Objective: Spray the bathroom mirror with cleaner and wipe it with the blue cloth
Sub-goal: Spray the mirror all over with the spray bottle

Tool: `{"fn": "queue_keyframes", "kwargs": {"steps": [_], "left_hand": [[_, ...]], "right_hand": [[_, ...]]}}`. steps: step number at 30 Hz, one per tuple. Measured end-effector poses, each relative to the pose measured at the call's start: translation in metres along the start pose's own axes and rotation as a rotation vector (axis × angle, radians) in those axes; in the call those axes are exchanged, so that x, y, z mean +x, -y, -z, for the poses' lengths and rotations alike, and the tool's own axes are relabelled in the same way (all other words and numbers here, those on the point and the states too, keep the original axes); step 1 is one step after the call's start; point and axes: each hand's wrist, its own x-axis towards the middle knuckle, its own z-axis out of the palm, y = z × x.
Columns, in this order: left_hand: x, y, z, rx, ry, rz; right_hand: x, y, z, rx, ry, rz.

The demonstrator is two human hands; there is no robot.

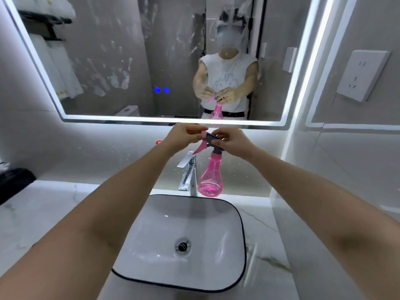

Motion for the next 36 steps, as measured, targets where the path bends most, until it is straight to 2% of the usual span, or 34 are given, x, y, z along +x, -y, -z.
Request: {"fn": "queue_keyframes", "kwargs": {"steps": [8, 17, 24, 31, 36], "left_hand": [[-0.070, 0.015, 0.064, 0.003, -0.134, 0.132], [-0.119, 0.027, 0.136, -0.065, -0.212, 0.151], [-0.166, 0.054, 0.238, -0.156, -0.307, 0.231], [-0.223, 0.084, 0.337, -0.175, -0.310, 0.270], [-0.235, 0.111, 0.368, -0.223, -0.319, 0.286]], "right_hand": [[-0.010, 0.057, -0.060, -0.008, 0.133, 0.142], [-0.001, 0.118, -0.116, 0.062, 0.154, 0.146], [0.009, 0.196, -0.206, 0.393, 0.091, 0.069], [-0.004, 0.267, -0.315, 0.533, 0.221, 0.043], [-0.008, 0.281, -0.355, 0.738, 0.233, -0.112]]}}
